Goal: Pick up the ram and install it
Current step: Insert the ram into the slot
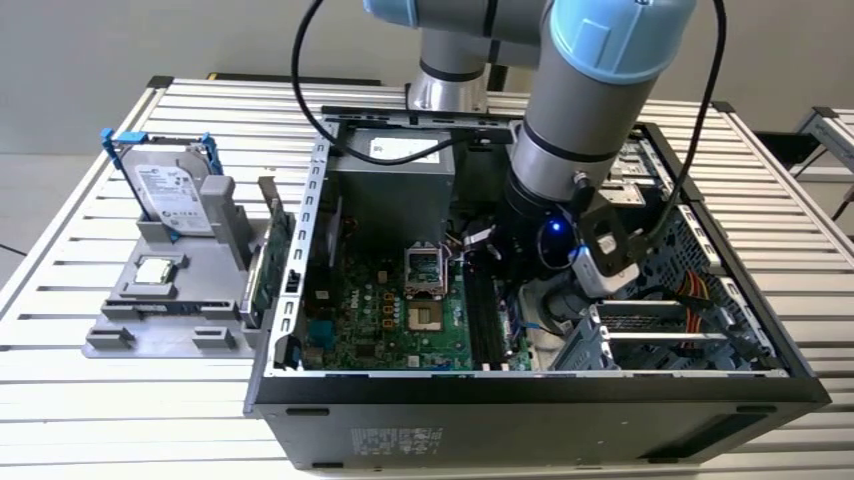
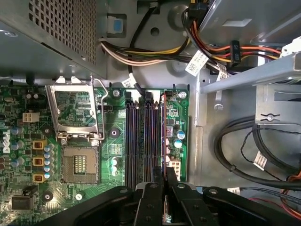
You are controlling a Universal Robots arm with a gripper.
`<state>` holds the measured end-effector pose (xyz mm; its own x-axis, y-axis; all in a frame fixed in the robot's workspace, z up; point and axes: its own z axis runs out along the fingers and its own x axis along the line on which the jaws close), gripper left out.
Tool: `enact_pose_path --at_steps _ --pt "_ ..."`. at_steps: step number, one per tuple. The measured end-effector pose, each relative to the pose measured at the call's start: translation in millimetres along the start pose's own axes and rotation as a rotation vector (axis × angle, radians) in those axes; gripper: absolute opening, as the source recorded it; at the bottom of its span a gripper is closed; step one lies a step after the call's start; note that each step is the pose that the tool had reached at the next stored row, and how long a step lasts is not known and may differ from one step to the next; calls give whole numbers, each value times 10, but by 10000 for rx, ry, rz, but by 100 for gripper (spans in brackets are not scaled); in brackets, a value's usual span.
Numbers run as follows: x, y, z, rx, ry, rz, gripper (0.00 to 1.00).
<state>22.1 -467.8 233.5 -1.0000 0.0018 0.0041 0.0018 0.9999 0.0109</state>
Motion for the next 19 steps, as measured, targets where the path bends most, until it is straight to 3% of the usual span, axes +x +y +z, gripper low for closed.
enact_pose_path --at_steps 19 --pt "4 -19 120 1 3 1 0"
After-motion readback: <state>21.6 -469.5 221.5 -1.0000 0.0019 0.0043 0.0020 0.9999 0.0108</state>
